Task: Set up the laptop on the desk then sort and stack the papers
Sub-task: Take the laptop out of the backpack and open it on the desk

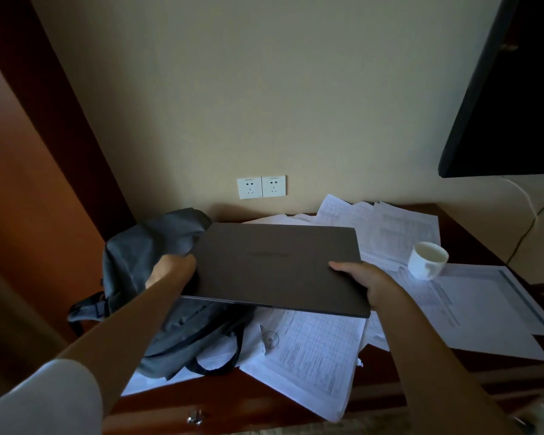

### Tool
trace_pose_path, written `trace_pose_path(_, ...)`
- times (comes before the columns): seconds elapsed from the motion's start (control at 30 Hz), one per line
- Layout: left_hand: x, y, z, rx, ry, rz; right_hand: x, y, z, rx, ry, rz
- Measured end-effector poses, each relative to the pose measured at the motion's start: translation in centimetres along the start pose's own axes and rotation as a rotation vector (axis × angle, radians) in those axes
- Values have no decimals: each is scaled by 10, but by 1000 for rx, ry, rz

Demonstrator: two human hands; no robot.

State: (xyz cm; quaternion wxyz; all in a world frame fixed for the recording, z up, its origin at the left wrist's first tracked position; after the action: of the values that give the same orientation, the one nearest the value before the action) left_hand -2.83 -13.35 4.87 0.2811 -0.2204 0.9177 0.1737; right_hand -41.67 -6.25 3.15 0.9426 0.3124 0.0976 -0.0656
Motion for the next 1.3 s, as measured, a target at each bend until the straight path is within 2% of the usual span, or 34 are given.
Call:
trace_pose_path(0.13,-9,-18,19,-16,-48,-18,22,-28,-9,22,53,-47)
trace_pose_path(0.37,-6,-59,29,-47,-64,-26,40,-68,-13,92,131,-245)
trace_pose_path(0.53,10,-75,38,-82,-49,24,41,-82,-14,116,164,-387)
trace_pose_path(0.83,13,-86,109,-237,46,49,73,-94,-33,159,270,-360)
trace_pose_path(1.0,17,-87,137,-234,25,112,91,-98,-57,192,264,-324)
trace_pose_path(1.07,8,-86,148,-217,16,55,96,-98,-64,198,259,-321)
trace_pose_path(1.17,-16,-64,163,-171,56,-197,103,-95,-67,202,250,-317)
trace_pose_path(1.23,-30,-44,182,-317,111,-377,104,-95,-65,199,243,-315)
trace_pose_path(1.3,-33,-37,201,-519,224,-439,103,-94,-63,187,236,-326)
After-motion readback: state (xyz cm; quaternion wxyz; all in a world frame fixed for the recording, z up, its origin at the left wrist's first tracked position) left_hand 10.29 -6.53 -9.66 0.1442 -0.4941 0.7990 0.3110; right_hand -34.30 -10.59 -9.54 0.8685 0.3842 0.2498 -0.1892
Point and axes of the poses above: each hand's wrist, its own y-axis away from the middle knuckle, its own x-axis out of the palm, z = x × y, the point moved 10 cm from there along -y, towards the middle knuckle, and after that the axes turned 14 degrees about y, right-handed, at the moved point
